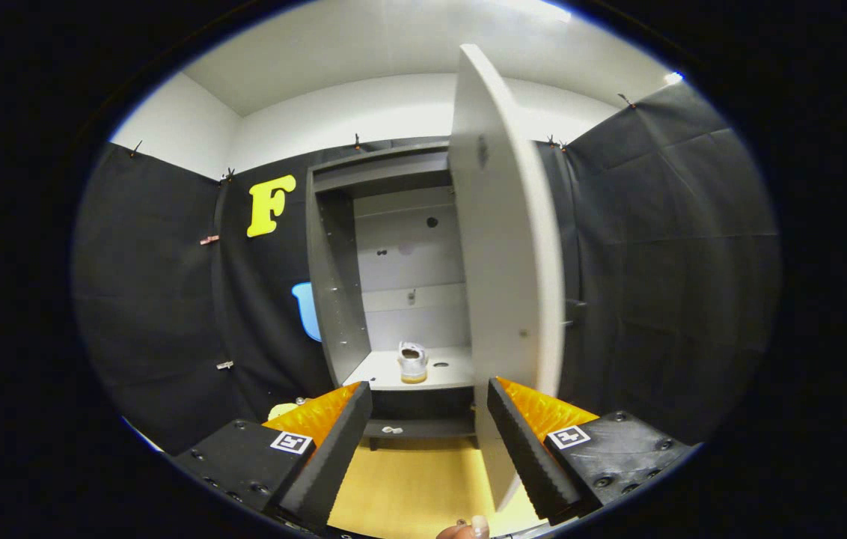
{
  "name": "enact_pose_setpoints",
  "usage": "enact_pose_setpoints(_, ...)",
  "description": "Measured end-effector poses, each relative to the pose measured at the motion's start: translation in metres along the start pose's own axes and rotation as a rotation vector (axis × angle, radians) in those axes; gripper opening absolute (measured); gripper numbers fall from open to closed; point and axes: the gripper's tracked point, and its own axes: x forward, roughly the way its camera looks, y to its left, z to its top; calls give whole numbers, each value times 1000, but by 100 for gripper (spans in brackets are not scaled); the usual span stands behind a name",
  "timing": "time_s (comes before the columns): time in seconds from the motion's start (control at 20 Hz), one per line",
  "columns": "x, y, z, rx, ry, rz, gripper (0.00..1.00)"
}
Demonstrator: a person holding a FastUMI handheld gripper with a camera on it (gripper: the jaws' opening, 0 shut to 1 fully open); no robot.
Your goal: Open the shoe cabinet door, grab the shoes and put them into the shoe cabinet, then close the shoe cabinet door.
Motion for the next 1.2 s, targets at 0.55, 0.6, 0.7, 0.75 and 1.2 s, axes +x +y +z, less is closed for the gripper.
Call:
enact_pose_setpoints(0.55,4,-124,-3,35,6,-31,98)
enact_pose_setpoints(0.6,9,-128,-6,44,18,-22,98)
enact_pose_setpoints(0.7,18,-130,-10,57,35,1,98)
enact_pose_setpoints(0.75,24,-130,-11,62,40,16,98)
enact_pose_setpoints(1.2,38,-116,-13,53,40,61,98)
